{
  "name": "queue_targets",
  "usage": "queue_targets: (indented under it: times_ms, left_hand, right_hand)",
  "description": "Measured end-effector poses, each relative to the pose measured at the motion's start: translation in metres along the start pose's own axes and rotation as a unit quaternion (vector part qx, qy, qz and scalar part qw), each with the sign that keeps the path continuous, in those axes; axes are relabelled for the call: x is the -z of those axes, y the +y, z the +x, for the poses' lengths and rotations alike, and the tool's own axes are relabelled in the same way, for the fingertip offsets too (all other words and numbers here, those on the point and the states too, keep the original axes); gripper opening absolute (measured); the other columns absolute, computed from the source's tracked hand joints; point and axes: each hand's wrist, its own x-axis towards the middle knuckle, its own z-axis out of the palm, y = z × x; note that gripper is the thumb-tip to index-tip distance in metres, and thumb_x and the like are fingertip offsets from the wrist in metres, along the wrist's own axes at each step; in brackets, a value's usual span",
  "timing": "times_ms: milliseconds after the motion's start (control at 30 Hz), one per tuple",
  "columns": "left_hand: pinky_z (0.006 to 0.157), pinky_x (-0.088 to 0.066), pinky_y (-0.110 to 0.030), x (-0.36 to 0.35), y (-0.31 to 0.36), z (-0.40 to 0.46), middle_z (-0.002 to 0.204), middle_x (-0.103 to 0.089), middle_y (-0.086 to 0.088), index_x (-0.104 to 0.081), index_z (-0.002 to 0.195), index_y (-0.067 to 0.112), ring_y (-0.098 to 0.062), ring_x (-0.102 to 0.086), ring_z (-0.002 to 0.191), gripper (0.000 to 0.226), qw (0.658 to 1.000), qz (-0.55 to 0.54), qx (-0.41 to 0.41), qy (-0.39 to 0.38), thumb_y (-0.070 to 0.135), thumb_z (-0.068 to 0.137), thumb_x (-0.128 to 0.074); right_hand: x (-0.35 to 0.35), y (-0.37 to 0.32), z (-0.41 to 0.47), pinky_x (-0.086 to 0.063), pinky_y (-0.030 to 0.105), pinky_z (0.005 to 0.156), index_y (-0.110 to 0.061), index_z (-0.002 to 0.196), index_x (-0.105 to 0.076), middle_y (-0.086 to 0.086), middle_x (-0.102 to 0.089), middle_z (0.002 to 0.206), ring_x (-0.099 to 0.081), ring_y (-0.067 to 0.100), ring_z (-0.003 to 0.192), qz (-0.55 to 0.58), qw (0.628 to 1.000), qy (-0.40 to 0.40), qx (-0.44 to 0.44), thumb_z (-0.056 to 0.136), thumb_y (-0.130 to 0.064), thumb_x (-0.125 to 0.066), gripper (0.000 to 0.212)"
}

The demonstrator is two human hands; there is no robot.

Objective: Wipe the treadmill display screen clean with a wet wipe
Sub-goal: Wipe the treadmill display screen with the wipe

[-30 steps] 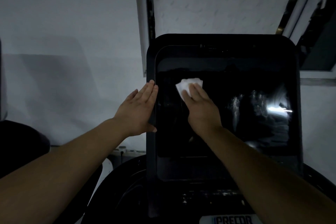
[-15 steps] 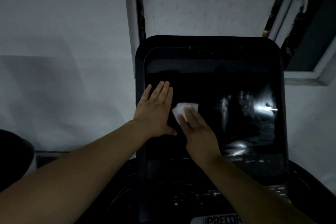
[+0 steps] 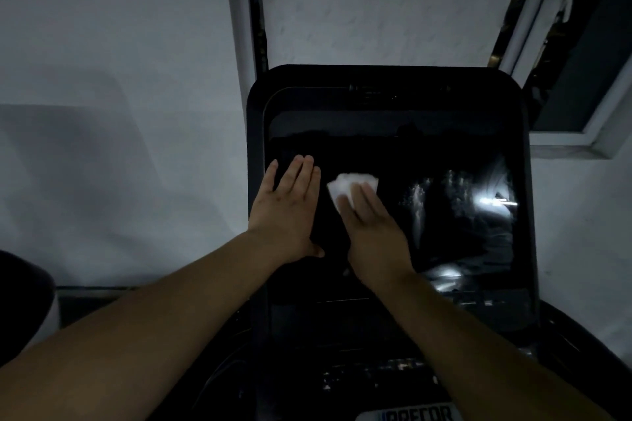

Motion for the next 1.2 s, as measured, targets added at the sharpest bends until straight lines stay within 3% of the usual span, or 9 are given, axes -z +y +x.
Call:
queue_targets:
  times_ms: [167,267,433,667,767,900,1000,1067,1200]
  left_hand:
    - [0.123,0.014,-0.058,0.000,0.001,0.002,0.167,0.029,-0.014,0.026,0.156,0.007,-0.027,0.028,0.154,0.144,1.000,0.008,0.007,-0.011,0.089,0.072,-0.057]
    - [0.123,0.014,-0.058,0.000,0.001,0.002,0.168,0.029,-0.014,0.026,0.156,0.007,-0.027,0.027,0.155,0.144,1.000,0.009,0.007,-0.009,0.089,0.072,-0.057]
    - [0.123,0.014,-0.057,0.002,0.001,0.001,0.168,0.027,-0.014,0.024,0.157,0.007,-0.027,0.026,0.155,0.144,1.000,-0.001,0.006,-0.010,0.085,0.072,-0.062]
    - [0.124,0.013,-0.057,0.002,0.002,0.000,0.168,0.026,-0.015,0.023,0.158,0.007,-0.028,0.025,0.155,0.145,1.000,-0.005,0.005,-0.006,0.086,0.071,-0.062]
    - [0.124,0.012,-0.057,0.002,0.002,0.000,0.168,0.026,-0.015,0.023,0.158,0.006,-0.028,0.025,0.155,0.145,1.000,-0.004,0.003,-0.006,0.086,0.071,-0.062]
    - [0.124,0.011,-0.057,0.002,0.002,0.000,0.167,0.028,-0.016,0.025,0.157,0.006,-0.029,0.026,0.155,0.146,1.000,-0.001,0.005,-0.009,0.085,0.072,-0.063]
    - [0.124,0.012,-0.057,0.001,0.002,0.001,0.168,0.028,-0.015,0.024,0.158,0.007,-0.028,0.026,0.155,0.146,1.000,-0.006,0.008,-0.011,0.084,0.071,-0.064]
    - [0.124,0.012,-0.057,0.000,0.002,0.002,0.168,0.028,-0.014,0.024,0.158,0.007,-0.027,0.027,0.155,0.145,1.000,-0.004,0.008,-0.011,0.085,0.071,-0.063]
    - [0.123,0.012,-0.058,-0.001,0.003,0.002,0.168,0.027,-0.015,0.025,0.157,0.006,-0.028,0.026,0.155,0.143,1.000,-0.001,0.008,-0.005,0.086,0.073,-0.059]
  right_hand:
    - [0.021,0.018,0.054,-0.035,0.043,0.115,-0.002,0.147,-0.039,0.020,-0.028,0.159,-0.016,0.033,0.150,-0.016,0.999,-0.019,-0.026,0.088,-0.005,-0.046,0.060]
    - [0.022,0.022,0.057,-0.040,0.046,0.111,-0.001,0.143,-0.045,0.021,-0.035,0.155,-0.022,0.035,0.148,-0.011,1.000,-0.009,-0.022,0.082,-0.001,-0.053,0.062]
    - [0.009,0.009,0.001,-0.047,0.047,0.105,0.005,0.133,-0.054,0.030,-0.048,0.142,-0.040,0.044,0.137,-0.035,0.999,-0.017,0.006,0.076,-0.016,-0.034,0.064]
    - [-0.023,-0.010,-0.111,-0.051,0.045,0.099,0.001,0.139,-0.050,0.023,-0.038,0.153,-0.028,0.037,0.146,0.011,0.996,-0.093,0.007,0.077,-0.008,-0.049,0.062]
    - [-0.023,-0.014,-0.115,-0.051,0.047,0.098,0.001,0.138,-0.052,0.023,-0.041,0.152,-0.029,0.037,0.146,0.017,0.995,-0.094,-0.012,0.079,-0.008,-0.039,0.060]
    - [-0.018,-0.006,-0.085,-0.039,0.050,0.110,0.003,0.146,-0.038,0.028,-0.027,0.157,-0.014,0.041,0.149,-0.015,0.995,-0.099,-0.013,0.081,-0.010,-0.036,0.067]
    - [-0.002,0.011,-0.031,-0.037,0.050,0.112,0.007,0.142,-0.041,0.033,-0.034,0.151,-0.023,0.046,0.145,-0.040,0.996,-0.070,-0.022,0.077,-0.015,-0.030,0.070]
    - [0.016,0.020,0.007,-0.039,0.049,0.111,0.006,0.142,-0.041,0.032,-0.034,0.151,-0.026,0.045,0.144,-0.041,0.998,-0.040,-0.030,0.077,-0.014,-0.034,0.069]
    - [0.036,0.039,0.059,-0.032,0.042,0.115,-0.002,0.150,-0.032,0.020,-0.020,0.161,-0.010,0.034,0.151,-0.040,0.997,-0.043,-0.045,0.086,-0.003,-0.051,0.066]
